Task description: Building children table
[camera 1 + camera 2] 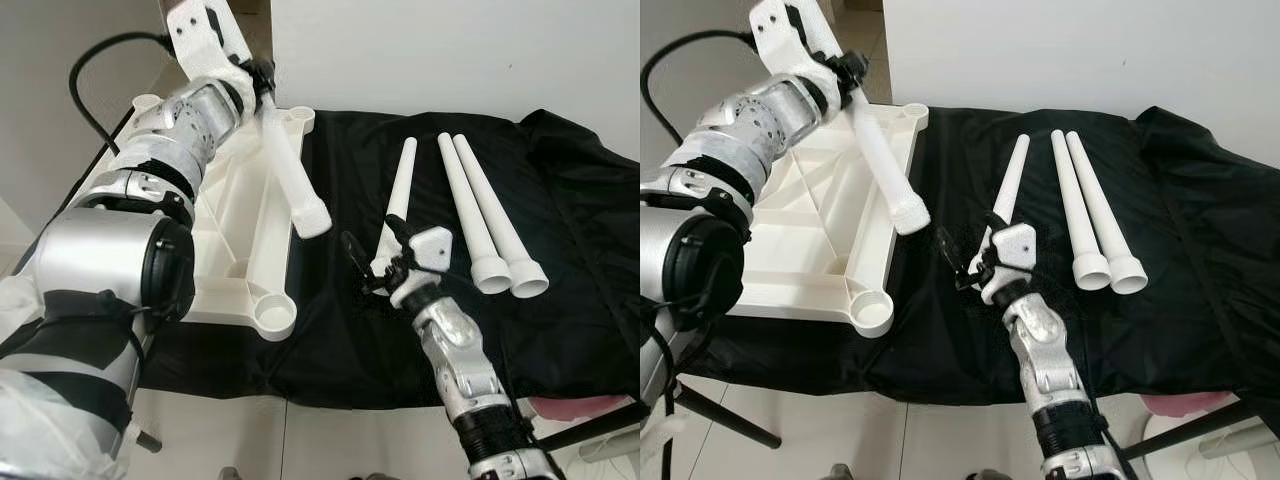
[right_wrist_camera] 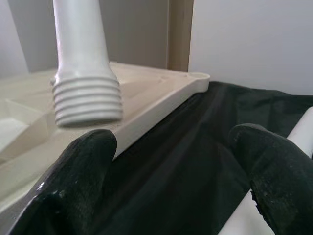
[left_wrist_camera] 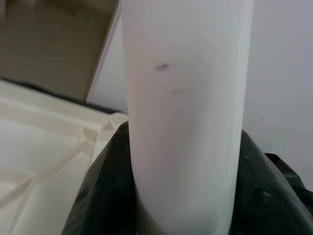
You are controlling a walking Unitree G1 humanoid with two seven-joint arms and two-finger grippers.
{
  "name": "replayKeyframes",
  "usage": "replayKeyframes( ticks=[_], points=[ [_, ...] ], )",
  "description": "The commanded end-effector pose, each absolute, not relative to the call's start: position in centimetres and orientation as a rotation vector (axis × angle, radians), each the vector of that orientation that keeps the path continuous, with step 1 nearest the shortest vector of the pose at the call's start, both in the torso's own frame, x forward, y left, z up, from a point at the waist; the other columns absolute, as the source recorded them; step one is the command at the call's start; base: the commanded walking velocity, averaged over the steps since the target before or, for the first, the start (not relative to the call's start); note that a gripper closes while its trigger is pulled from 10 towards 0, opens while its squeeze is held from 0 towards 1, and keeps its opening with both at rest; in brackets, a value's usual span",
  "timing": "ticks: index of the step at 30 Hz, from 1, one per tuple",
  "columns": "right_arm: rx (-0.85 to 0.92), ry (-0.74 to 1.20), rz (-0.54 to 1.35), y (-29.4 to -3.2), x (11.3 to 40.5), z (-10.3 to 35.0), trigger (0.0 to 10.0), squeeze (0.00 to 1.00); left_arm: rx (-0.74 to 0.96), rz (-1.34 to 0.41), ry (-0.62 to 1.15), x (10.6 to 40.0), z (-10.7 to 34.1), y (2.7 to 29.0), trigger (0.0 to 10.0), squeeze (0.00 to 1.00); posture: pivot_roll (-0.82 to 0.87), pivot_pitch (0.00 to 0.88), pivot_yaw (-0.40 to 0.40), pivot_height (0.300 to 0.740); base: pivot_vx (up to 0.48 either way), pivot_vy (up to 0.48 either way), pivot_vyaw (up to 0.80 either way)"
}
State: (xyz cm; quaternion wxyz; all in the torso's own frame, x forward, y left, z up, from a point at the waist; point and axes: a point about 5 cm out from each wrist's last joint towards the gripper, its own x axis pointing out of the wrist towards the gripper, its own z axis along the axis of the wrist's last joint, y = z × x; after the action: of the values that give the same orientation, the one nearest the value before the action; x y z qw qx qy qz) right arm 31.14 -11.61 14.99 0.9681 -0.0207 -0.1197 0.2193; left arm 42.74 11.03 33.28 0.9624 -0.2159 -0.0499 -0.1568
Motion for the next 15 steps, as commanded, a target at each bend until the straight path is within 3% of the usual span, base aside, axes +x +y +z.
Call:
replayKeyframes(
  ticks=[1,15],
  points=[
    [-0.054,-0.236,0.462,-11.2,31.3,15.6,10.0,0.00,-0.353,-0.641,-0.228,41.7,35.1,9.0,10.0,0.00,-0.05,0.000,0.003,0.740,0.000,0.000,0.00],
    [-0.091,-0.242,0.546,-8.6,32.9,19.2,10.0,0.00,-0.180,-0.788,-0.396,39.9,36.1,4.6,10.0,0.00,-0.04,0.000,-0.003,0.740,0.000,0.000,0.00]
  ],
)
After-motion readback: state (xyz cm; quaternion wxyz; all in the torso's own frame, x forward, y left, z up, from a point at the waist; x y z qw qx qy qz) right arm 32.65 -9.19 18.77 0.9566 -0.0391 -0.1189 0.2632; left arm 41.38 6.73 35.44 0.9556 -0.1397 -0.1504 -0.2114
